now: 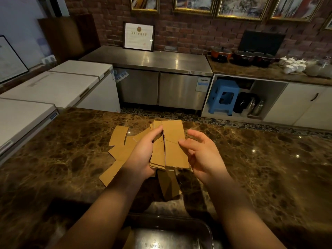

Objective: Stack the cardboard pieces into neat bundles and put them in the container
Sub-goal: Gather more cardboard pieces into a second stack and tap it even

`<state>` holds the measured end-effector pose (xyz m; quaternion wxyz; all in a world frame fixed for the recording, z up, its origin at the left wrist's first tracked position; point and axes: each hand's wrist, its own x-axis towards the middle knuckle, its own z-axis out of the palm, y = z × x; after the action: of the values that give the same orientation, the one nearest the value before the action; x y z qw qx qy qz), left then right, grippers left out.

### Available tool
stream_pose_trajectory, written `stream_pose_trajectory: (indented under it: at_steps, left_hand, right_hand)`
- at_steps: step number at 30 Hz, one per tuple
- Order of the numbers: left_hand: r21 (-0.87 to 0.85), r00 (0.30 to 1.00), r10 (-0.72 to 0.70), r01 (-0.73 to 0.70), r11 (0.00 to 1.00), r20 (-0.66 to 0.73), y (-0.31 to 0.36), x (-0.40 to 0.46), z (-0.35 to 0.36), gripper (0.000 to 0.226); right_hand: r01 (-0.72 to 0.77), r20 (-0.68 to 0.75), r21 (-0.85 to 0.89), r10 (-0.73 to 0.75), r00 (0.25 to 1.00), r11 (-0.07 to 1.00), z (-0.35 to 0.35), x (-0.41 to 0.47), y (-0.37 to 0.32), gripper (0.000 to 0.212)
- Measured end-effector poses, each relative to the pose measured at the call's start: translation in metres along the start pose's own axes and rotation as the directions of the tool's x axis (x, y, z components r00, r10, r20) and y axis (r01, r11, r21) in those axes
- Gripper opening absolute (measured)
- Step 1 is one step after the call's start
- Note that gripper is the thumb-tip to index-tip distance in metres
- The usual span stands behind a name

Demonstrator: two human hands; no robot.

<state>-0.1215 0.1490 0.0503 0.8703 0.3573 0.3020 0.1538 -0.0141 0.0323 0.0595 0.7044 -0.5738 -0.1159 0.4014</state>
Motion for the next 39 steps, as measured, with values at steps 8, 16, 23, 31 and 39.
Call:
stream_pose_trajectory:
  at_steps: [8,16,23,31,39]
  left_hand:
    - [0.013,0.999,0.011,-0.011,1.0,-0.045,-0.011,0.007,-0.011,0.031]
    - [-0.188,0.969,0.152,-0.189,0.964,-0.197,0.019,0.017,-0.074,0.035]
    - [-0.253,0.965,0.11,-0.171,0.952,-0.239,0.012,0.024,-0.084,0.036]
    - [-0.191,0.96,0.143,-0.192,0.963,-0.241,0.011,0.029,-0.08,0.032]
    - [-0.106,0.949,0.201,-0.232,0.967,-0.242,0.018,0.027,-0.075,0.029]
  right_hand:
    - [0.298,0.091,-0.489,-0.292,0.952,0.82,0.02,0.001,0.03,0.031]
    - [0.044,0.046,-0.819,-0.011,0.999,0.572,-0.016,0.052,0.036,0.033]
    - [-0.121,-0.097,-0.988,0.226,0.969,0.098,0.023,0.096,0.072,0.111]
    - [-0.311,-0.273,-0.911,0.169,0.947,0.27,0.047,0.131,0.08,0.079]
    - [-0.399,-0.098,-0.374,0.392,0.915,0.837,0.009,0.125,0.054,0.018]
